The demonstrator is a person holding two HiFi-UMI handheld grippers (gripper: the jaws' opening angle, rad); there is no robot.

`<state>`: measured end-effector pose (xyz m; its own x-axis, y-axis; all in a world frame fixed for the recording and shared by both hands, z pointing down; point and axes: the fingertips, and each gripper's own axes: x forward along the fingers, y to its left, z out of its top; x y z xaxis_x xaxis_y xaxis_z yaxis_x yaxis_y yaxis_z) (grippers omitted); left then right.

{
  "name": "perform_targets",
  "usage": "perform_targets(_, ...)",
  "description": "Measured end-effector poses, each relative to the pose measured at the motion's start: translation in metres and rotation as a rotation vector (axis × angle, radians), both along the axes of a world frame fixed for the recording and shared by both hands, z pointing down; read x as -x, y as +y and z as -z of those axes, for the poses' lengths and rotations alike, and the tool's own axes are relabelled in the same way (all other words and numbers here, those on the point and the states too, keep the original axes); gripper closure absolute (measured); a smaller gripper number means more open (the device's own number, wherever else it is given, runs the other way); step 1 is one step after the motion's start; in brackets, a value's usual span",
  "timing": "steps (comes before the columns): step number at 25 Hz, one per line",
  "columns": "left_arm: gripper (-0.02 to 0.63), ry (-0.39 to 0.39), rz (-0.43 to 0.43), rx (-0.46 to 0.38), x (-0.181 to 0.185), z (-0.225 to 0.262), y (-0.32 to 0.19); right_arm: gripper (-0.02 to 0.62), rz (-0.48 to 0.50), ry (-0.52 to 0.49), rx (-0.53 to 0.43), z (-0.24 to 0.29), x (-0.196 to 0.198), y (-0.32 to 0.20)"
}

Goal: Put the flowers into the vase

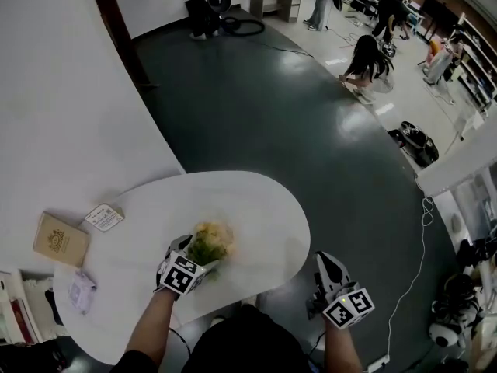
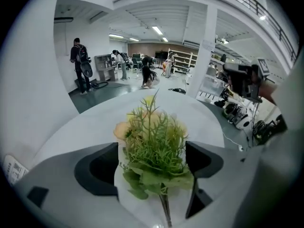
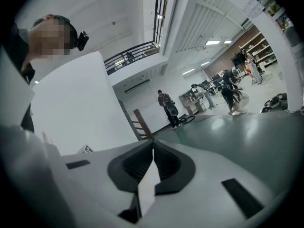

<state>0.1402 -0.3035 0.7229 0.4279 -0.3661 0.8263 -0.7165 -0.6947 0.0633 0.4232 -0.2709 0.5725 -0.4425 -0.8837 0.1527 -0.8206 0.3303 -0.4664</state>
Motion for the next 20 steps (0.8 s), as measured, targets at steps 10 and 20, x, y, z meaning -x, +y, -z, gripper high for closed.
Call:
perform_targets(10, 0.164, -0.097, -0.057, 0.097, -0.012, -0.044, -0.011, 0.571, -0.042, -0.008, 0.046, -0.024, -0.023, -0.005)
perform_targets(20, 0.165, -0.162, -0.082, 0.127, -0.014, -0.058, -0.012, 0.571, -0.074, 0.009, 0.052, -0.023, -0.040, -0.003)
